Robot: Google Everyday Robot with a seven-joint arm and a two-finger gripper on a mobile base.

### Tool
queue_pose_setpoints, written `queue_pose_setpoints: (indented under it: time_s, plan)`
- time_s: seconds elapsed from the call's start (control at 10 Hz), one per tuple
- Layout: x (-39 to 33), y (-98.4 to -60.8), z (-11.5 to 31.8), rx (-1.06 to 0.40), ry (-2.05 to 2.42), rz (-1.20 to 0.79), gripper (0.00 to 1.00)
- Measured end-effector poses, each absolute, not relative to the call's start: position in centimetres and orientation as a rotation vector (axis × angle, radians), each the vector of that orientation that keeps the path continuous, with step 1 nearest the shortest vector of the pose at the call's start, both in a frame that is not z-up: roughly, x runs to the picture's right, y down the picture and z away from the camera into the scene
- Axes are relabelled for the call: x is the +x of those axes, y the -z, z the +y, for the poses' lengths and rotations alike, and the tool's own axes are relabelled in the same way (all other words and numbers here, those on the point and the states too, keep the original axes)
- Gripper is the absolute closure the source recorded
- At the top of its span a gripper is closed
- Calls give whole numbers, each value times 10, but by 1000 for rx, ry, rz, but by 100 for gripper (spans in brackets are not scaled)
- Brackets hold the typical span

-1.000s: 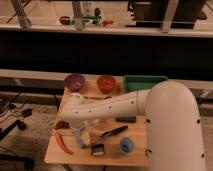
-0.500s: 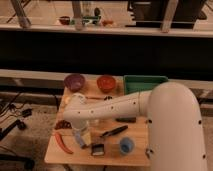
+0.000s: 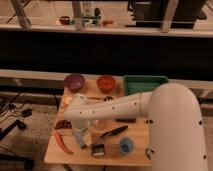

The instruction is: Place sponge in plastic cup

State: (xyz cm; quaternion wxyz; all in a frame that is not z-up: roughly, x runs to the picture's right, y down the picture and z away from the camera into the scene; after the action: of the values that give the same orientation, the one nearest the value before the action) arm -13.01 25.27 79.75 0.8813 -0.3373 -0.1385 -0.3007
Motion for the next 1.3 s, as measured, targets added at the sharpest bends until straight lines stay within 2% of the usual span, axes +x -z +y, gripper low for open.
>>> queue_pose_setpoints:
  time_s: [0.3, 0.4, 0.6, 0.7, 1.0, 1.1, 1.3]
  plan:
    - [-131, -799, 257, -709, 650, -309, 20]
    - [-132, -799, 258, -709, 656, -315, 25]
    - [-132, -798, 257, -704, 656, -325, 42]
    - [-133, -795, 255, -691, 654, -337, 56]
    - [-138, -788, 250, -665, 656, -362, 83]
    - [-138, -783, 246, -650, 654, -369, 88]
    - [-141, -763, 230, -620, 644, -384, 88]
